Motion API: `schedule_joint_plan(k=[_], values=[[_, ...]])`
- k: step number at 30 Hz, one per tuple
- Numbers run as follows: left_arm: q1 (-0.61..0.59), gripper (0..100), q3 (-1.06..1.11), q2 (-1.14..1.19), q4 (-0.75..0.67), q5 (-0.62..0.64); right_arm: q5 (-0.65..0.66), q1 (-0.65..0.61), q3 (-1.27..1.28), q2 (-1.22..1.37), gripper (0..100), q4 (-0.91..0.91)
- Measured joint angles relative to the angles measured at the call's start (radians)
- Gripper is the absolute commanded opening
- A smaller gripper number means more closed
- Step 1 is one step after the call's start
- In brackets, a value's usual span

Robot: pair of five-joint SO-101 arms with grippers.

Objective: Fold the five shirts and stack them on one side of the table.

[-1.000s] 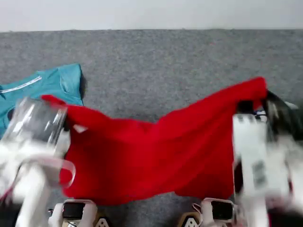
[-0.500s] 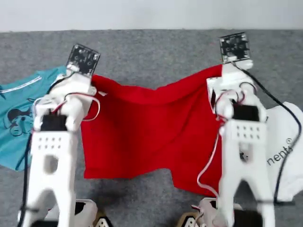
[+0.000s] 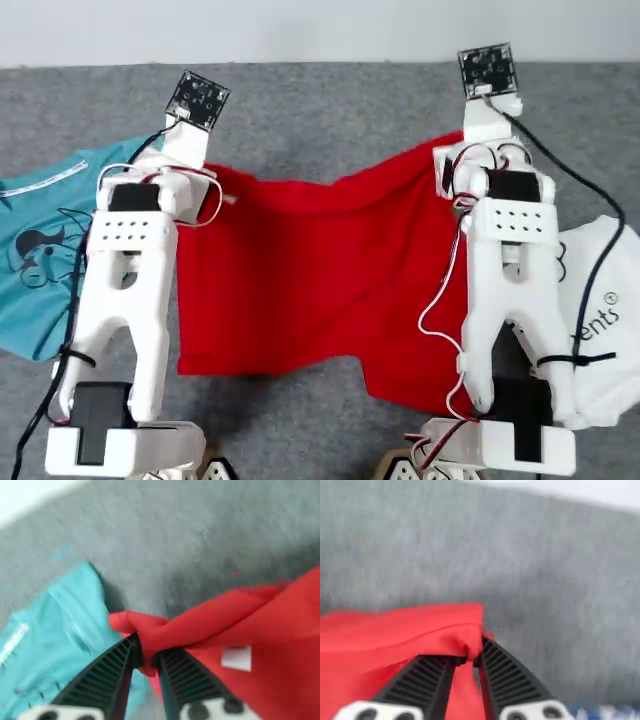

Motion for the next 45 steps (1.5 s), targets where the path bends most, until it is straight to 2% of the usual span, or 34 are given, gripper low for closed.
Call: schedule_joint_plan(k=[8,15,19,26,33,37,39,45], values=[[0.000,1,-0.044,-0.074,0.446,-0.138,0.101,0.000,-0.003,-0.123,1.0,0.433],[0.000,1,-0.044,-0.121,0.706,-0.250,0.229,0.051,0.003,-0.215,1.0,0.661],[0.000,1,-0.041,-0.126,0.735,-0.281,0.339,0.160,0.129,-0.287,1.0,0.672],[0.000,1,0.091,-0.126,0.743,-0.321,0.468,0.276,0.476,-0.443,1.0,0.503],[0.000,2,0.215,-0.126,0.743,-0.331,0.477,0.281,0.654,-0.470,2.8,0.439],[0.000,12,0.253,-0.127,0.743,-0.336,0.476,0.281,0.664,-0.470,17.7,0.437],[0.000,13,0.270,-0.127,0.743,-0.371,0.456,0.281,0.664,-0.471,22.7,0.459],[-0.002,13,0.267,-0.127,0.743,-0.405,0.425,0.281,0.663,-0.471,22.7,0.551]])
